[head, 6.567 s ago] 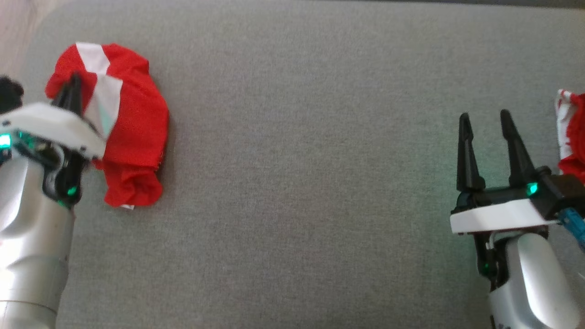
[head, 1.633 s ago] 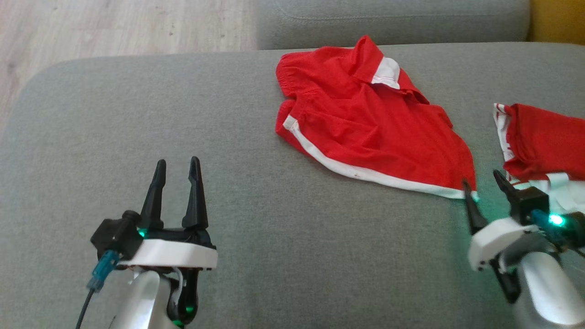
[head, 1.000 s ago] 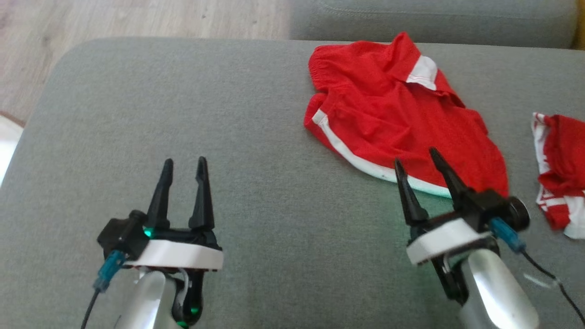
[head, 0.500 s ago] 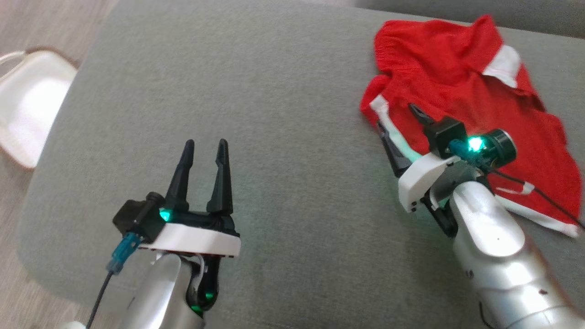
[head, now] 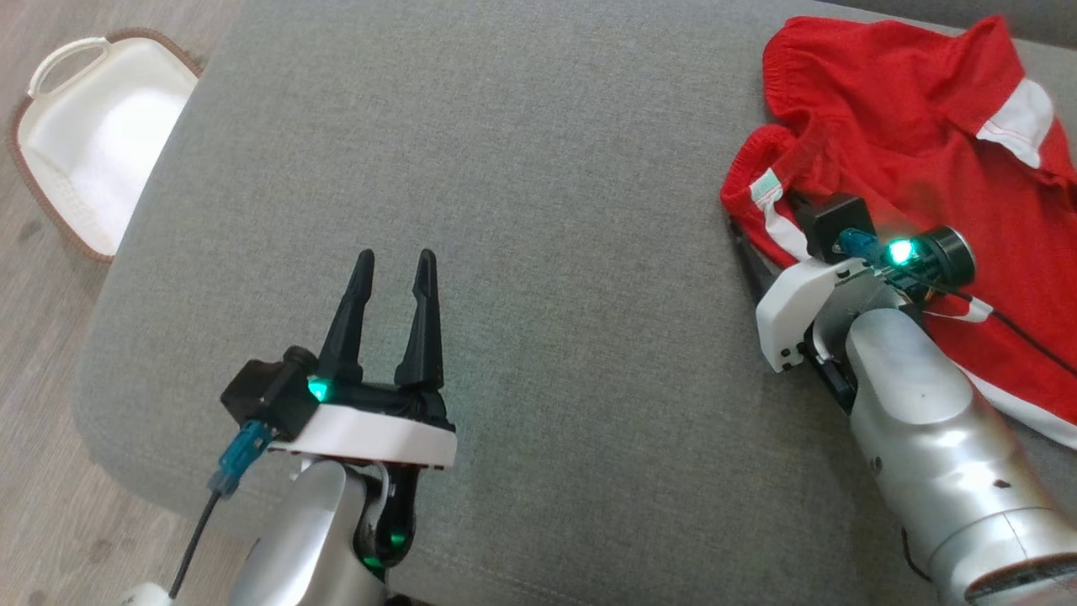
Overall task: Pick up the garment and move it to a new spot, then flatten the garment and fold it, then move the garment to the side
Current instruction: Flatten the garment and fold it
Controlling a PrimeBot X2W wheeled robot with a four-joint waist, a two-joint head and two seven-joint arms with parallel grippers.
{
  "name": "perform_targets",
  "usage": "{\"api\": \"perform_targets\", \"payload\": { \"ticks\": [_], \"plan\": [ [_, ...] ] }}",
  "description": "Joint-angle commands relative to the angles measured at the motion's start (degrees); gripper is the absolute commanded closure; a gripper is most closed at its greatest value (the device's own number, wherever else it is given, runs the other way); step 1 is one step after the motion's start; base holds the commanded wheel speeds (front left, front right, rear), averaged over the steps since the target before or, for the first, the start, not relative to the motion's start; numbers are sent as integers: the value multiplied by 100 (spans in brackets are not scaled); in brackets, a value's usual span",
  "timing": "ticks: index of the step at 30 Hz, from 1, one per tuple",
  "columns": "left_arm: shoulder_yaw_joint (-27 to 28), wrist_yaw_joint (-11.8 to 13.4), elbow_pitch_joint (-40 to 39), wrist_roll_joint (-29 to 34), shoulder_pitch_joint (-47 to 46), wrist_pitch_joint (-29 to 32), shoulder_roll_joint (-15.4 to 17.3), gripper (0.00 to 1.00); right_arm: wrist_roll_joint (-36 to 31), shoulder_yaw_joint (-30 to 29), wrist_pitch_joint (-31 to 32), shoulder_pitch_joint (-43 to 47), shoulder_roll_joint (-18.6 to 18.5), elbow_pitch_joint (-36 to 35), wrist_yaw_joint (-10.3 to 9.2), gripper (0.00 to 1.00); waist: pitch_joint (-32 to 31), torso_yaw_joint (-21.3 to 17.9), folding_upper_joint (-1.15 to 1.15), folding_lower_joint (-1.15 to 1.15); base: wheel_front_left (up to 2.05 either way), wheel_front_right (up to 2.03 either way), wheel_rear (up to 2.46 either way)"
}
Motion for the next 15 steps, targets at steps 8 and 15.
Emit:
{"api": "perform_targets", "payload": {
  "ticks": [8, 15],
  "plan": [
    [195, 26, -145, 4, -173, -45, 45, 0, 276, 367, -561, -217, 299, 316, 37, 100, -127, -107, 0, -1, 0, 0, 0],
    [268, 19, -96, 76, -134, -45, 45, 0, 979, 1184, -756, -16, 342, 177, 37, 100, -310, -283, 0, -1, 0, 0, 0]
  ]
}}
